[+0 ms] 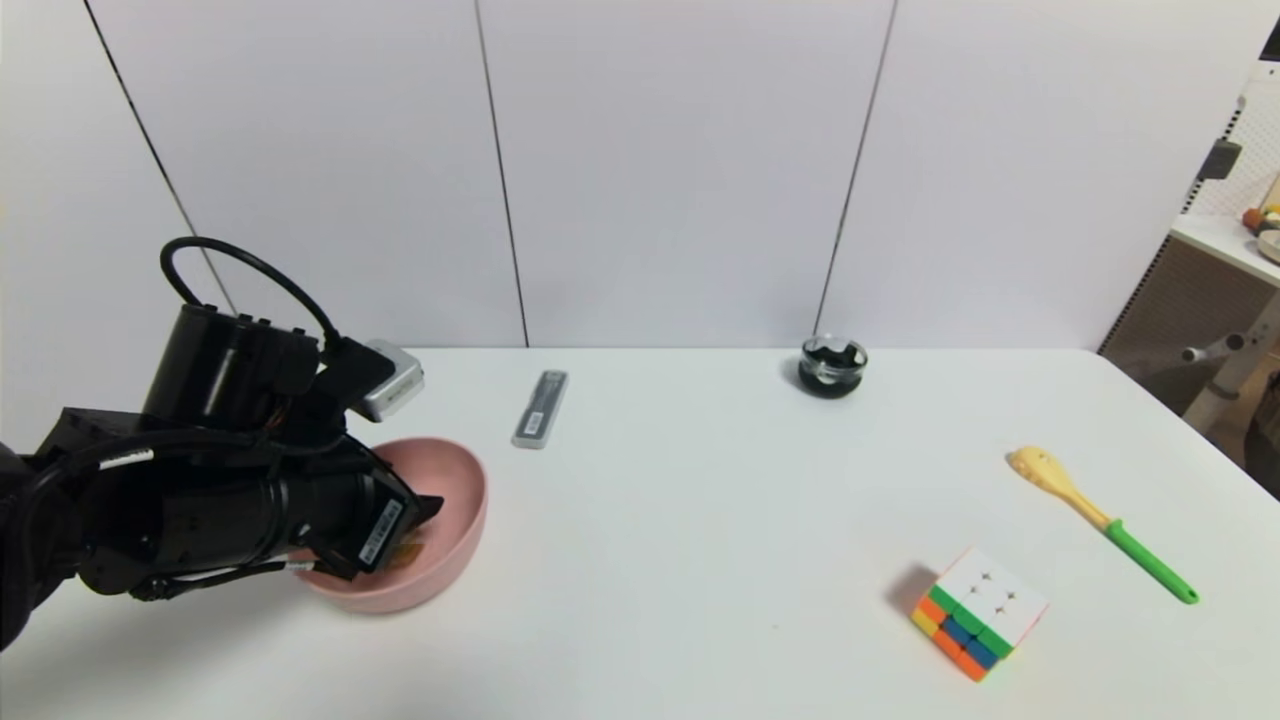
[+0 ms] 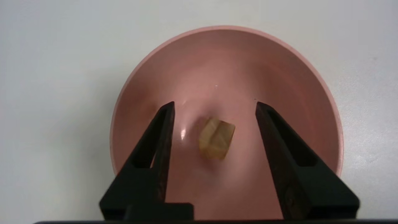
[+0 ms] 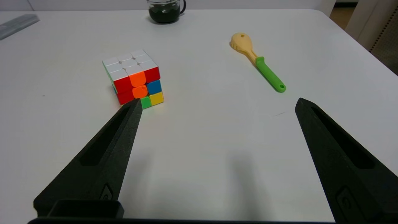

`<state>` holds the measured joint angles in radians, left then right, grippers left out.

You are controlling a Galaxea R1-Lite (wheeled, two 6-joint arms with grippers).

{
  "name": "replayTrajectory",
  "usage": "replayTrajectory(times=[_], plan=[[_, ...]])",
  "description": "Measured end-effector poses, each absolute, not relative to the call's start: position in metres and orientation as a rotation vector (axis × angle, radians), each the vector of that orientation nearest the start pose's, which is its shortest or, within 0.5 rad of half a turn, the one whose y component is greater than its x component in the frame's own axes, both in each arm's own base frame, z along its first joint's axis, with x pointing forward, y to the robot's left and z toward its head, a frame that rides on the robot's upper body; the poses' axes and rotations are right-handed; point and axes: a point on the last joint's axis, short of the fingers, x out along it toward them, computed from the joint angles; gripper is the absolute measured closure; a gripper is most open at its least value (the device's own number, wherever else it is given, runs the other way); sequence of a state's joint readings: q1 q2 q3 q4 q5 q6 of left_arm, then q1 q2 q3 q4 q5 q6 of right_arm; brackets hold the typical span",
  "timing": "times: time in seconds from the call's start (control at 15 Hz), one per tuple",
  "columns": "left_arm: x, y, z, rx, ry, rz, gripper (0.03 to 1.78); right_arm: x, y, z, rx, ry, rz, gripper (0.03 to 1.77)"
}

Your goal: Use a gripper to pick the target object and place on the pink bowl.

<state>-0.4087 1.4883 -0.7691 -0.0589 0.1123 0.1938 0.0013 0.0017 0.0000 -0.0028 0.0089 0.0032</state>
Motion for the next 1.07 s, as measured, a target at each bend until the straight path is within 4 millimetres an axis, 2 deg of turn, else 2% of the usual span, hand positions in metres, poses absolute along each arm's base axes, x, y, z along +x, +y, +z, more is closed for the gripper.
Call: replayTrajectory(times=[0.27,0.47,0.6,0.73,1.07], plan=[[0.213,-0.089,0.186,0.346,0.571,-0.345,0.53,-0.023,0.0,0.076,0.003,-0.001,0.01,0.1],[0.193,-0.076,0.197,0.322,0.492,-0.321,0.4,-0.023,0.0,0.076,0.003,-0.001,0.01,0.1],[0.167,-0.06,0.196,0.3,0.438,-0.288,0.33,-0.023,0.0,0.076,0.003,-0.001,0.01,0.1],[0.134,-0.043,0.185,0.276,0.388,-0.249,0.28,-0.023,0.0,0.076,0.003,-0.001,0.01,0.1],[0.054,-0.006,0.135,0.212,0.226,-0.094,0.2,-0.023,0.0,0.076,0.003,-0.001,0.01,0.1]])
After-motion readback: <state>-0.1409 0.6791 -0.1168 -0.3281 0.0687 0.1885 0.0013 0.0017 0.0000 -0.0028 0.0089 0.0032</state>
